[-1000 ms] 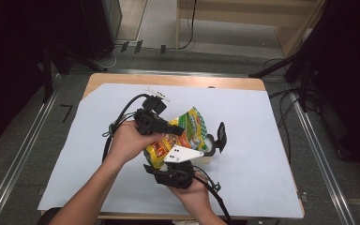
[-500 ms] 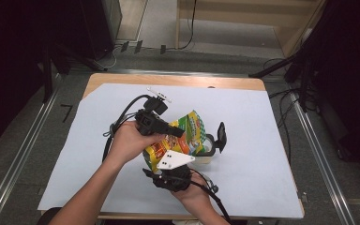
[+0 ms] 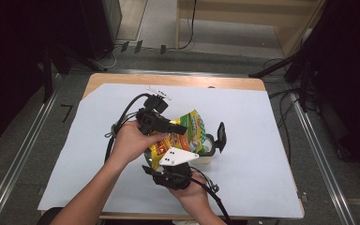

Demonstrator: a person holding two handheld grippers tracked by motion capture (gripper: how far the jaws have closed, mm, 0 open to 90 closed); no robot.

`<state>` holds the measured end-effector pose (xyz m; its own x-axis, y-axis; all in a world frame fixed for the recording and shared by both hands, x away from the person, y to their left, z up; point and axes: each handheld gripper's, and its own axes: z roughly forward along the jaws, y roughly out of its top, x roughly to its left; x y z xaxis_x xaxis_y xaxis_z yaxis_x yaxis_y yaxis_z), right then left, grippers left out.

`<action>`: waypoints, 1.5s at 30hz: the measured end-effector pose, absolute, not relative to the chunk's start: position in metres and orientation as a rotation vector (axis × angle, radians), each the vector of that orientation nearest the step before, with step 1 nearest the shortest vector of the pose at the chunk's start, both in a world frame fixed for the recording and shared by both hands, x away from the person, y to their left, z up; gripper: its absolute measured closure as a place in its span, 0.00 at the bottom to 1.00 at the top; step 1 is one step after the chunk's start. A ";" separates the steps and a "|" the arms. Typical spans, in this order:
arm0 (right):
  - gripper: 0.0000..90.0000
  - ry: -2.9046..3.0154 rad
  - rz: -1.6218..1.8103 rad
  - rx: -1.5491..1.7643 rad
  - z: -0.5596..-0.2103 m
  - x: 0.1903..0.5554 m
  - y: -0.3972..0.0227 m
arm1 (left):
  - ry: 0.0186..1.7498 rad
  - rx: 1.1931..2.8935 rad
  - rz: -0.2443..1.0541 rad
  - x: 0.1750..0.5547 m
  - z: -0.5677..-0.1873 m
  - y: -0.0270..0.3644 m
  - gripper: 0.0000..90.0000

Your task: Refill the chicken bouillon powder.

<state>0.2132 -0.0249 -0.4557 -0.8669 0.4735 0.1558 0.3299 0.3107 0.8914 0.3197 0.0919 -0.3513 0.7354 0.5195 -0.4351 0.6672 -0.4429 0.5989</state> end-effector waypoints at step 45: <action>0.75 2.457 1.571 0.700 -0.450 0.231 -0.015 | 0.907 2.100 -0.203 0.333 -0.347 0.106 0.94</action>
